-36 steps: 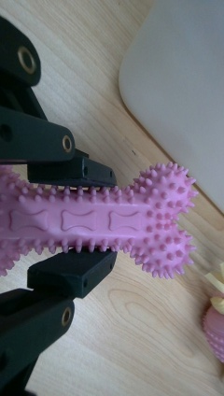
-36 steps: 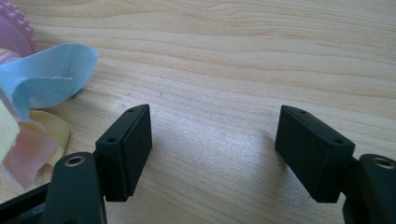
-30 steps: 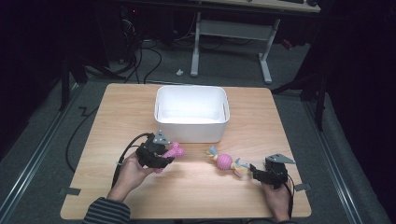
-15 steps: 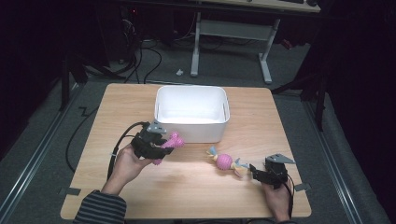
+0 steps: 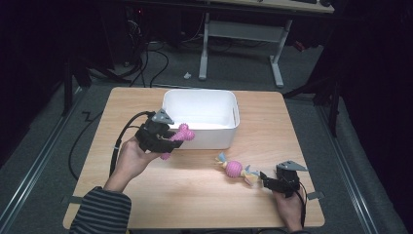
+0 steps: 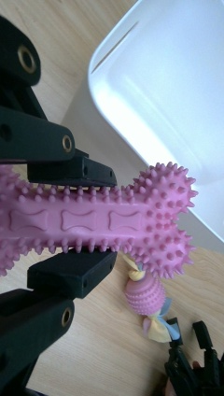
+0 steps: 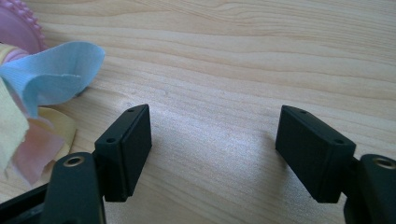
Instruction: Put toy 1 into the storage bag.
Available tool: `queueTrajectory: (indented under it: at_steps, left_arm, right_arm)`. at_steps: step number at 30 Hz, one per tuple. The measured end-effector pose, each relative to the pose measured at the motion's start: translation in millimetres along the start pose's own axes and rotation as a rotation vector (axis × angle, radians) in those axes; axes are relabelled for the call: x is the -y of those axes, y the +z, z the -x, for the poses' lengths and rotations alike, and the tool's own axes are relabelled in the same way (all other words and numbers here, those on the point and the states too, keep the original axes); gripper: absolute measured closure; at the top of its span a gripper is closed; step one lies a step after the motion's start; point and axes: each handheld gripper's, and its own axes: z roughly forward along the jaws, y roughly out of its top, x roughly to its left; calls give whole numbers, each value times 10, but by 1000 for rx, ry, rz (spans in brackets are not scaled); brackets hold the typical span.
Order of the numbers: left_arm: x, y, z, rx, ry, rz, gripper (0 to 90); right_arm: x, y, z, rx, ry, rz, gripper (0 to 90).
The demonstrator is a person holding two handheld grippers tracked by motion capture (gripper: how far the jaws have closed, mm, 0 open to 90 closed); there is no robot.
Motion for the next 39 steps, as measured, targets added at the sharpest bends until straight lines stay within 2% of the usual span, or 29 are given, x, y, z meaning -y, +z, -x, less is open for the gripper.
queueTrajectory:
  at_steps: [5,8,9,18,26,29,39]
  left_arm:
    - [-118,-1,-61,-3,-2,11,594]
    - [-176,7,-113,2,-18,22,592]
    - [-214,10,-136,-11,-22,20,592]
    - [-382,4,-220,-30,-21,27,592]
    - [-509,31,-317,-35,-36,32,591]
    - [-560,50,-325,-54,-24,20,591]
    - [-696,160,-374,-68,-4,11,591]
  right_arm:
    - [0,1,-2,-3,-2,1,270]
    - [0,1,-3,-3,-1,1,269]
    - [0,1,-4,-3,-1,1,269]
    - [0,0,-4,-3,-1,1,269]
    - [0,0,-4,-4,-3,1,268]
    - [0,0,-4,-4,-3,1,268]
    - [0,0,-4,-5,-4,1,268]
